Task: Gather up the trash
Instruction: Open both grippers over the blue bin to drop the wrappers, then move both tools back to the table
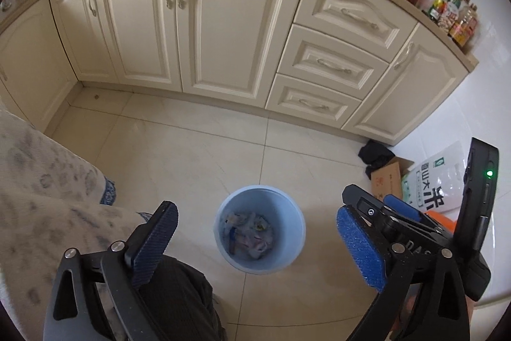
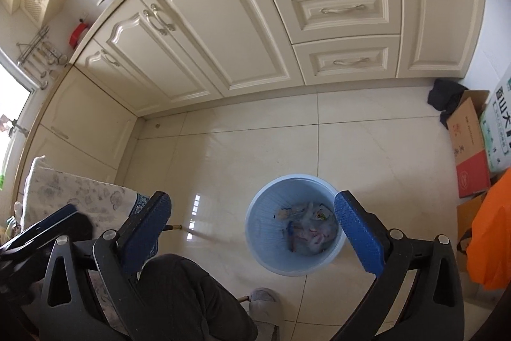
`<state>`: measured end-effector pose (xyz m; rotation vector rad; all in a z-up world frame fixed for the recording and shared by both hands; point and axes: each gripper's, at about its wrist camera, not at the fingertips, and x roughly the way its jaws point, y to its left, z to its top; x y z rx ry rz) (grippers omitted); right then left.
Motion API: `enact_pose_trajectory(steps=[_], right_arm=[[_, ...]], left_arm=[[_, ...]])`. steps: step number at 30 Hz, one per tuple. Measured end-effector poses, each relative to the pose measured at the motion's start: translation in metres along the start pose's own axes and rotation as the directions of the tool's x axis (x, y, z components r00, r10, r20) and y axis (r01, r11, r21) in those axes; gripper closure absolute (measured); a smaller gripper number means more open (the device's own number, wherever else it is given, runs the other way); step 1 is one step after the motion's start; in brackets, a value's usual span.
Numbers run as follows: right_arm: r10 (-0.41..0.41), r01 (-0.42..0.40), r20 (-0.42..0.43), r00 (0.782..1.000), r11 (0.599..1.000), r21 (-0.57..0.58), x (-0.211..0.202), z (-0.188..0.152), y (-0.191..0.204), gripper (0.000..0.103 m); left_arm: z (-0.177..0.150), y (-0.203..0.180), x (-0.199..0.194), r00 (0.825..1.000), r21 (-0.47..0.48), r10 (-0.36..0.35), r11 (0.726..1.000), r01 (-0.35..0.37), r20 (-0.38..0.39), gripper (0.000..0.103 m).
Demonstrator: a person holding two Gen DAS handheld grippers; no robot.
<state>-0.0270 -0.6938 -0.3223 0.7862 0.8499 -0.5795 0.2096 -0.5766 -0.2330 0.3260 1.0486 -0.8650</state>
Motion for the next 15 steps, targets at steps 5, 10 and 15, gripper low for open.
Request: enact_pose_trajectory(steps=[5,10,15], right_arm=[[0.034,-0.034,0.026,0.999,0.999,-0.015,-0.016,0.001,0.019,0.000],[0.078,-0.073,0.066,0.995,0.995,-0.071,-0.041,0.003,0.061,0.000],[0.136,-0.119,0.101,0.986,0.980,-0.156,-0.068,0.002,0.113,0.000]], left_arm=[[-0.019,0.004,-0.045,0.999,-0.020,-0.004,1.000,0.005,0.053,0.004],[-0.043,0.027,-0.116,0.989,-0.029,-0.005,1.000,0.009,0.145,0.004],[-0.075,0.054,-0.192,0.964,-0.052,0.022,0.999,-0.009,0.265,0.002]])
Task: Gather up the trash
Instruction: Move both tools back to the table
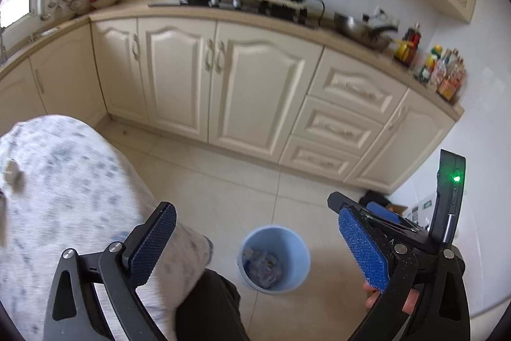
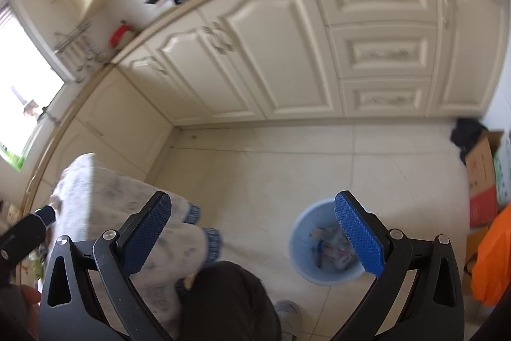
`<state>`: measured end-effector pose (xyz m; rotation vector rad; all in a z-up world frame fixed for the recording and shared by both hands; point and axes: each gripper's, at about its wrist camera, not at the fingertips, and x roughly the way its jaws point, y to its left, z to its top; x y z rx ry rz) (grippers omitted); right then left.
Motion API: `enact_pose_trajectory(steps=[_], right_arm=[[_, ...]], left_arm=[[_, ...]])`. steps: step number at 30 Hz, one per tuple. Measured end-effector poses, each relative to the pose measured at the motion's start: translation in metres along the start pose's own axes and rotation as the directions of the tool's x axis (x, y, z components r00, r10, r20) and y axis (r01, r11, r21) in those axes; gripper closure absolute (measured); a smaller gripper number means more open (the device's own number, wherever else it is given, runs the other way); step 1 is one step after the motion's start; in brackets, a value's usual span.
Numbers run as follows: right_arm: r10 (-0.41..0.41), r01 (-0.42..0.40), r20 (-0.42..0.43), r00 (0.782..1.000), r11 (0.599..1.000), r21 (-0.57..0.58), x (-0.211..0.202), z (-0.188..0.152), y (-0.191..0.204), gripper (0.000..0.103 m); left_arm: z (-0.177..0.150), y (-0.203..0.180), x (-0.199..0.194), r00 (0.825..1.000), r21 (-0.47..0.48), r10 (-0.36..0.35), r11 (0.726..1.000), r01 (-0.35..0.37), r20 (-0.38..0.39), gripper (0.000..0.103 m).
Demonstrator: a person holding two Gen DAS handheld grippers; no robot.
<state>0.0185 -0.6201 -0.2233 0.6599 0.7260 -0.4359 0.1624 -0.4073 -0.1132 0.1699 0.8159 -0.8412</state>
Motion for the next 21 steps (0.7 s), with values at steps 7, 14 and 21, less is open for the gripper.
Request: enact_pose_trajectory(steps=[7,14,21], right_arm=[[0.099,-0.091,0.055,0.994,0.987,-0.132,-0.032,0.002,0.093,0.000],[0.210,-0.177,0.084,0.974,0.939,-0.294,-0.063,-0.015,0.194,0.000],[0.308,-0.242,0.095,0.947,0.874,-0.421,-0.089,-0.043,0.279,0.000]], left_arm=[[-0.036,0.050,-0.118,0.984,-0.018,0.093,0.996,-0.092,0.150,0.001],[-0.107,0.095,-0.237,0.923,-0.083,0.257,0.966,-0.243,0.288,0.001],[-0.172,0.127,-0.321,0.854,-0.209,0.381,0.922,-0.325,0.354,0.001]])
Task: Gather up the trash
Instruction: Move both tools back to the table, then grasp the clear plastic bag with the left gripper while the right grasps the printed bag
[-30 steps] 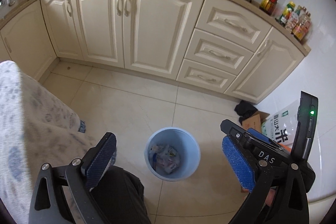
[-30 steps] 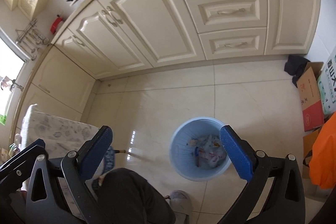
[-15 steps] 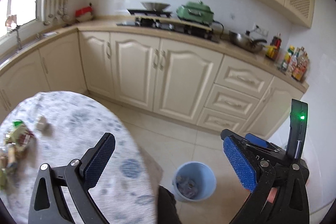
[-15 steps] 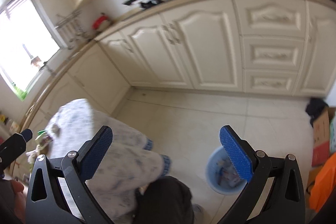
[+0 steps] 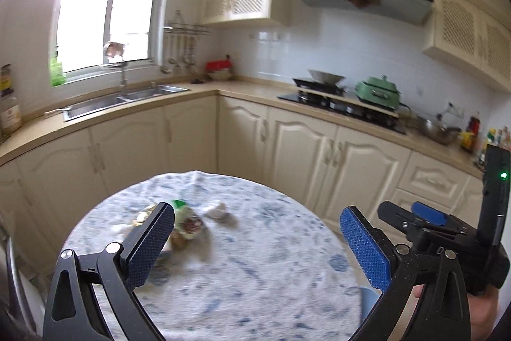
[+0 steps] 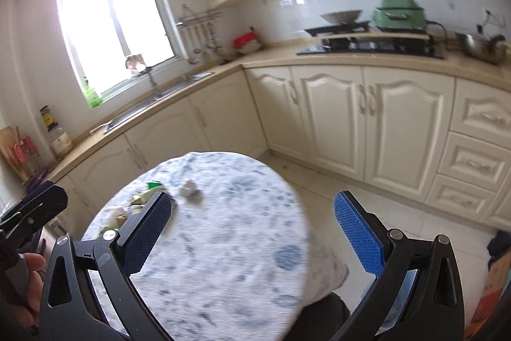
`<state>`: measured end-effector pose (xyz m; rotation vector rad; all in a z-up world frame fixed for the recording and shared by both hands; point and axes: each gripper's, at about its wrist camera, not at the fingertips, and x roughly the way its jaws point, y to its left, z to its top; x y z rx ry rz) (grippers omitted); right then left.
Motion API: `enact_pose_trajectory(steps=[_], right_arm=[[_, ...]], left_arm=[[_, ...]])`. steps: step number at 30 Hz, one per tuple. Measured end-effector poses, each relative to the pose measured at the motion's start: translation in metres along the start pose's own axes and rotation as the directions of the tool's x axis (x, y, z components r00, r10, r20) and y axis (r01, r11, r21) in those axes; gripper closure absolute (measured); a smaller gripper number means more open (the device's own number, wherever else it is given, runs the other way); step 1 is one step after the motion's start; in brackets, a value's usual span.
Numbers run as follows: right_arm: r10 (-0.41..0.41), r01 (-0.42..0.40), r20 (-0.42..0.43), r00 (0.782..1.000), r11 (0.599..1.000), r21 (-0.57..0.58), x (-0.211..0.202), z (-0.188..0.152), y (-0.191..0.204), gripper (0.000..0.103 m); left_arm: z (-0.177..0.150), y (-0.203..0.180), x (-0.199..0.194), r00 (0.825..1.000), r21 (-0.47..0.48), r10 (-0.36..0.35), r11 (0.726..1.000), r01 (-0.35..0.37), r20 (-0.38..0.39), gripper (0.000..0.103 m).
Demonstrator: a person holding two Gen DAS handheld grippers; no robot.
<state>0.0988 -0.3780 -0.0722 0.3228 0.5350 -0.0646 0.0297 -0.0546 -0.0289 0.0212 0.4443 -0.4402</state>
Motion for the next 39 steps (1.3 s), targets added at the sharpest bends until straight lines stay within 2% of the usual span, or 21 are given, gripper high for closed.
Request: enact_pose_trajectory(steps=[4,10,16,22,23,32,39], right_arm=[[0.046,-0.046,0.013,0.999,0.997,-0.060,0.000,0.002,0.040,0.000],[0.083,-0.080,0.018,0.996,0.985,-0.154,0.005,-0.001,0.089,0.000],[0.109,-0.109,-0.008,0.994,0.972,-0.207,0.023,-0.003,0.117,0.000],[0.114,-0.130,-0.077,0.990,0.960,-0.248,0.059,-0.010,0.135,0.000],[0.113,-0.134,-0.094,0.989,0.958,-0.252,0.068,-0.013,0.137,0.000],[0.106,-0.179,-0.272,0.956,0.949,-0.260,0.156,-0.041,0.151,0.000],[0.096,-0.192,-0.350,0.932,0.949,-0.250,0.212,-0.051,0.162,0.000]], left_arm=[[-0.018,0.031,-0.045,0.996,-0.055,0.072,0.996,-0.069,0.055,0.001],[-0.050,0.055,-0.083,0.983,-0.106,0.166,0.982,-0.157,0.081,0.001],[-0.075,0.067,-0.082,0.976,-0.130,0.215,0.969,-0.208,0.041,0.001],[-0.078,0.070,-0.045,0.967,-0.135,0.253,0.958,-0.255,-0.031,0.001],[-0.069,0.070,-0.030,0.966,-0.138,0.255,0.956,-0.259,-0.045,0.001],[-0.046,0.136,0.051,0.943,-0.178,0.282,0.933,-0.313,-0.180,0.001],[-0.032,0.167,0.114,0.923,-0.123,0.286,0.938,-0.325,-0.255,0.001]])
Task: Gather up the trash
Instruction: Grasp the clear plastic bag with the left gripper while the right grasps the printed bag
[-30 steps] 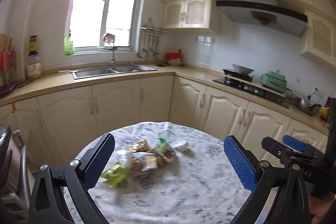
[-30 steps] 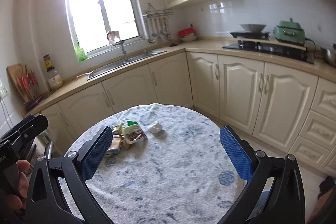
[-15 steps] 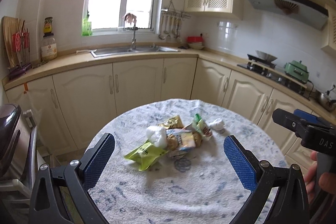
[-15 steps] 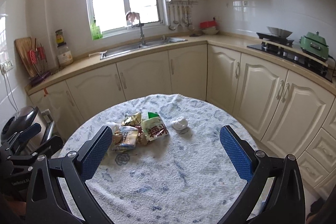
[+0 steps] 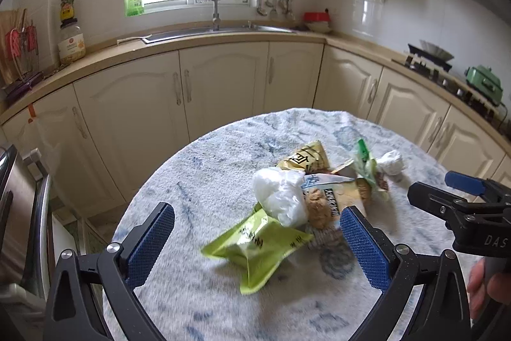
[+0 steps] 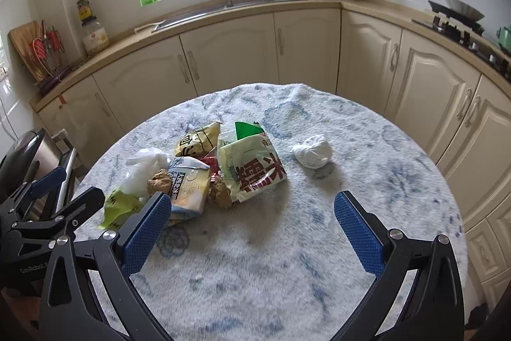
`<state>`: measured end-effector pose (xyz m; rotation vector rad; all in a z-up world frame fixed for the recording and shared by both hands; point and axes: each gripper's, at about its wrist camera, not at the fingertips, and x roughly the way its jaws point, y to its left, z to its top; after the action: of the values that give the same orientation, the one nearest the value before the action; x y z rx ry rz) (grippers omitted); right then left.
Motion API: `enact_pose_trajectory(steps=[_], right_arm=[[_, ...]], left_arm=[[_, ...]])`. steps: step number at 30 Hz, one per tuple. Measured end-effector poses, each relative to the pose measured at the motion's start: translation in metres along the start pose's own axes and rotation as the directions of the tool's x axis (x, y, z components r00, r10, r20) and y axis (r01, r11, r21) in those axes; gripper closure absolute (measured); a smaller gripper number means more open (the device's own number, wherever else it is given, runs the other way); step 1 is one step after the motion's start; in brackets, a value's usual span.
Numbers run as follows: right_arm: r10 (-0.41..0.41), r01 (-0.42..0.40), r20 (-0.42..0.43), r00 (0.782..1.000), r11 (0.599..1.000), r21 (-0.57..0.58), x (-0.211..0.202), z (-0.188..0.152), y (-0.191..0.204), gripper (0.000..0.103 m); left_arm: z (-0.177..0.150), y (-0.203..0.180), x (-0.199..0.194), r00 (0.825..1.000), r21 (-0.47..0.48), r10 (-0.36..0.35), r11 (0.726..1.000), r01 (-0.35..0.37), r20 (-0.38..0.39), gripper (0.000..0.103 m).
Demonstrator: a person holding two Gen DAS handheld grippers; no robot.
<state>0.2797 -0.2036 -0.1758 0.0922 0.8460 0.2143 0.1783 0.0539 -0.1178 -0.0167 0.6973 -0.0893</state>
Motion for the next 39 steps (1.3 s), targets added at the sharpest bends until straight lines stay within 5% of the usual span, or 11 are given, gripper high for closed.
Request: enact_pose_trajectory(steps=[10,13,16,21,25,28,32,34,39], right_arm=[[0.045,-0.040,-0.101,0.994,0.998,0.050,0.066,0.021,-0.010,0.011],[0.081,-0.073,-0.123,0.989,0.995,0.065,0.080,0.023,-0.014,0.023],[0.109,-0.101,-0.120,0.987,0.992,0.070,0.085,0.024,-0.015,0.030],[0.130,-0.125,-0.118,0.984,0.991,0.050,0.081,0.025,-0.011,0.060],[0.115,-0.111,-0.115,0.987,0.993,0.040,0.082,0.026,-0.010,0.060],[0.097,-0.094,-0.112,0.989,0.995,0.032,0.083,0.028,-0.007,0.047],[0.099,-0.097,-0.092,0.991,0.995,0.030,0.079,0.031,-0.007,0.037],[0.116,-0.112,-0.085,0.990,0.993,0.042,0.077,0.035,-0.008,0.032],[0.180,-0.166,-0.081,0.980,0.973,0.161,0.090,0.043,-0.017,0.024]], left_arm=[[0.052,0.025,0.086,0.991,-0.071,-0.069,0.996,0.061,-0.114,0.003],[0.064,0.029,0.101,0.987,-0.099,-0.117,0.989,0.106,-0.112,0.006],[0.074,0.031,0.110,0.981,-0.116,-0.162,0.982,0.149,-0.111,0.019],[0.082,0.038,0.114,0.969,-0.122,-0.218,0.972,0.203,-0.120,0.045],[0.085,0.040,0.118,0.974,-0.120,-0.196,0.976,0.182,-0.115,0.032],[0.088,0.041,0.126,0.970,-0.133,-0.213,0.971,0.198,-0.113,0.031],[0.094,0.050,0.129,0.964,-0.147,-0.240,0.964,0.222,-0.115,0.055],[0.098,0.057,0.130,0.968,-0.145,-0.222,0.968,0.204,-0.116,0.054],[0.105,0.057,0.137,0.973,-0.128,-0.202,0.974,0.187,-0.111,0.034]])
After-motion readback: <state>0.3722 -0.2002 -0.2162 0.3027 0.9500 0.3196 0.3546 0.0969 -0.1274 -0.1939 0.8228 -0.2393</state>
